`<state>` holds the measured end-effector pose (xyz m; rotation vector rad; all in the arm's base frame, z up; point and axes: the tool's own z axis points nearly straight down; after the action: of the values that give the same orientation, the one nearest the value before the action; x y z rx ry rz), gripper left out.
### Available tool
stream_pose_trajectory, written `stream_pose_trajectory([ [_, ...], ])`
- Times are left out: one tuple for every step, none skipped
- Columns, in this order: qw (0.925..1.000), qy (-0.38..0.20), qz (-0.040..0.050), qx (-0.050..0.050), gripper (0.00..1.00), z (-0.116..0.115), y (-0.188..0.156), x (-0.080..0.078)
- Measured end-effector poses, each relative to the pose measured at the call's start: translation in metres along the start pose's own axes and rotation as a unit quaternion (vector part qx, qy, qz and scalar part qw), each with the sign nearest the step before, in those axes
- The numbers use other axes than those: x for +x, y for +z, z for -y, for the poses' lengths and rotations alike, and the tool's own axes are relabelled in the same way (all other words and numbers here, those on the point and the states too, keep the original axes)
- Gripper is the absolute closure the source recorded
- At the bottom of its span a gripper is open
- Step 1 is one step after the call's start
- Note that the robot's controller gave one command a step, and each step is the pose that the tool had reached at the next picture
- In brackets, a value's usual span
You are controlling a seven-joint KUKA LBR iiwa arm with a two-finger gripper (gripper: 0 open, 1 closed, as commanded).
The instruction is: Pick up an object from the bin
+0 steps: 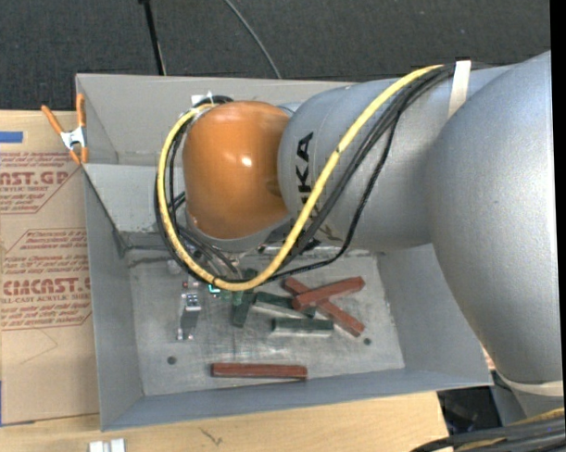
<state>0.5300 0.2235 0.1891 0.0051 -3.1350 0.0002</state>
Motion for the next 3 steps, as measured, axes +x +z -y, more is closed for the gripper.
stream_pose_trajectory([
  [1.0, 0.001, 0.0035, -0.001, 0.0, 0.001, -0.004, -0.002],
  [1.0, -0.004, 0.0069, -0.002, 0.0, 0.019, 0.039, 0.016],
  [0.9991, 0.042, -0.0018, 0.001, 0.0, 0.055, 0.063, 0.028],
])
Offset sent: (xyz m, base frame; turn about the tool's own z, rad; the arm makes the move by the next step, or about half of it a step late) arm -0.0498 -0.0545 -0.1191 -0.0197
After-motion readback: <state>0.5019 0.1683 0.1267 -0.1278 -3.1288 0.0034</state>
